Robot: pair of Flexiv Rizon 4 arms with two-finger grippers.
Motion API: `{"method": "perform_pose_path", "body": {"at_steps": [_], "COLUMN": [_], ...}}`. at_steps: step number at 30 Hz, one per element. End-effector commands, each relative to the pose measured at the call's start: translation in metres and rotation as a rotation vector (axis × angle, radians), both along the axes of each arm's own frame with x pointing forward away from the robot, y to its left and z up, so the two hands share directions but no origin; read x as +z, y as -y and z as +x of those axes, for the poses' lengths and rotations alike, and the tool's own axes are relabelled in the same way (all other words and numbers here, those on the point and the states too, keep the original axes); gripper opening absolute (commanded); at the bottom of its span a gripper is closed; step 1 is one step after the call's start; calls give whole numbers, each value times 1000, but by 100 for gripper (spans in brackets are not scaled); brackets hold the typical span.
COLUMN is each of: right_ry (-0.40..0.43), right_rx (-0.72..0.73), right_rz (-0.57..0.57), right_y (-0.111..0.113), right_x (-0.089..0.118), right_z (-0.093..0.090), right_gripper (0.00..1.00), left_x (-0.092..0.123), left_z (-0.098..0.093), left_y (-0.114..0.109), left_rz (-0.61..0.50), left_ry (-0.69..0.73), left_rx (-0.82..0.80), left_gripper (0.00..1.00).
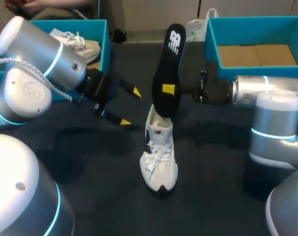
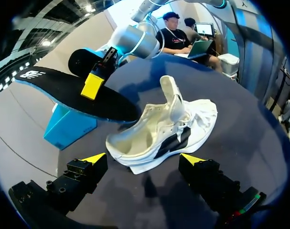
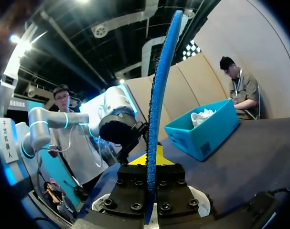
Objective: Take the shoe out of the shoebox, open the shoe tongue, remove and reinsert the insole, then place the shoe into the shoebox
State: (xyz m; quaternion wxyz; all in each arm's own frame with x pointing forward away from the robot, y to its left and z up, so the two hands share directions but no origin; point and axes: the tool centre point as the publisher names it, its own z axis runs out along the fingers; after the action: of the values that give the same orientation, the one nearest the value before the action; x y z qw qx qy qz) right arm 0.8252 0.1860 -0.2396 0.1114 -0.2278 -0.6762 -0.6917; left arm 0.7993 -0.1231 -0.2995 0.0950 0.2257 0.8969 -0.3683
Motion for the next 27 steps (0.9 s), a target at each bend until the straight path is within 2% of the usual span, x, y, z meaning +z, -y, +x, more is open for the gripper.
{"method": "perform_pose_path", "body": {"at_steps": [1, 13, 27], "right_ry": [6, 11, -3], "right_rx": [5, 51, 60], "right_rz": [-18, 14, 9], "right_y": [0, -6, -7], "right_x": [-2, -20, -20], "right_z": [4, 11, 9], "right_gripper": [0, 0, 0], "left_x": [-5, -32, -43], "left_z": [3, 8, 5], "left_y": [9, 27, 33], "left_rz": [4, 4, -2], "left_ry": [-2, -36, -64], "left_rx": [23, 42, 70], "left_gripper": [100, 100, 100]}}
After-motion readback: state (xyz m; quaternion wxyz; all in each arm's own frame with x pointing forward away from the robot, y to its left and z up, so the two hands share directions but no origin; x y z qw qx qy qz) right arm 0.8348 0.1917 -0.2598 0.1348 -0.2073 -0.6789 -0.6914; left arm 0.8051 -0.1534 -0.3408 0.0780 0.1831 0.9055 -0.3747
